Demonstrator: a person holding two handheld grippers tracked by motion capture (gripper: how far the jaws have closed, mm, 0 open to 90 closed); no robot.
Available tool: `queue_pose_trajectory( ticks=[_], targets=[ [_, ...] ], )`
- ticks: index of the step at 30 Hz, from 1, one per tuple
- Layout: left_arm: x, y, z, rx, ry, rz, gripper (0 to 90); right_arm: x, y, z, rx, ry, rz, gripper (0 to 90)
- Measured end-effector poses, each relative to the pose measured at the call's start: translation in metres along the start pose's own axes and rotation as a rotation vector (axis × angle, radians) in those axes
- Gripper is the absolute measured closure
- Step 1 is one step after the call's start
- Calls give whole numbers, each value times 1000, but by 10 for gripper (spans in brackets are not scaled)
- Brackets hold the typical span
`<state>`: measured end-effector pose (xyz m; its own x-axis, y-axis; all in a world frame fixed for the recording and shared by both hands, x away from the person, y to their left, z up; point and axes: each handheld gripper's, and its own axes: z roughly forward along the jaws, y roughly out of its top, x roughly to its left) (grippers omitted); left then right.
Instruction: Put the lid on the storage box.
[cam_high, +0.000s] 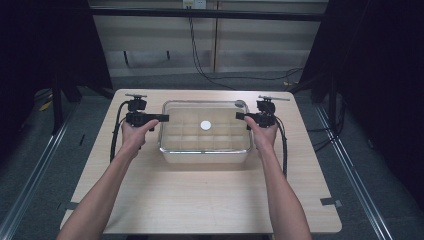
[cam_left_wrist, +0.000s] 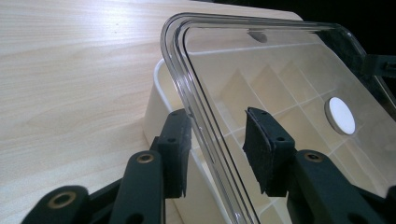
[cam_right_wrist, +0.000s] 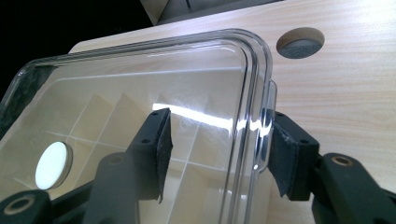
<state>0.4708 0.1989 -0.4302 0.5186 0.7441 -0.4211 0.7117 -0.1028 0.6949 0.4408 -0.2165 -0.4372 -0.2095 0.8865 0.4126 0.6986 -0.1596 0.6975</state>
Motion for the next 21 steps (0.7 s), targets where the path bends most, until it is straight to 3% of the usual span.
queue_pose_trajectory(
  ticks=[4,6,13,17,19,21],
  targets=[
    [-1,-2,2,-13,-1,-17,601,1,-1,0,-5,-12,-15,431],
    [-1,-2,3,0,9,-6,597,4,-2,2,-10,-43,-38,410],
    [1,-3,3,14,3,4,587,5,-3,5,6,-56,-34,394],
    [2,-5,6,23,1,-7,572,3,-4,7,22,-54,-35,387],
    [4,-7,9,22,-12,-41,571,4,-5,8,31,-62,-28,387],
    [5,-9,10,22,-17,-47,569,3,-6,9,30,-64,-26,387]
  ],
)
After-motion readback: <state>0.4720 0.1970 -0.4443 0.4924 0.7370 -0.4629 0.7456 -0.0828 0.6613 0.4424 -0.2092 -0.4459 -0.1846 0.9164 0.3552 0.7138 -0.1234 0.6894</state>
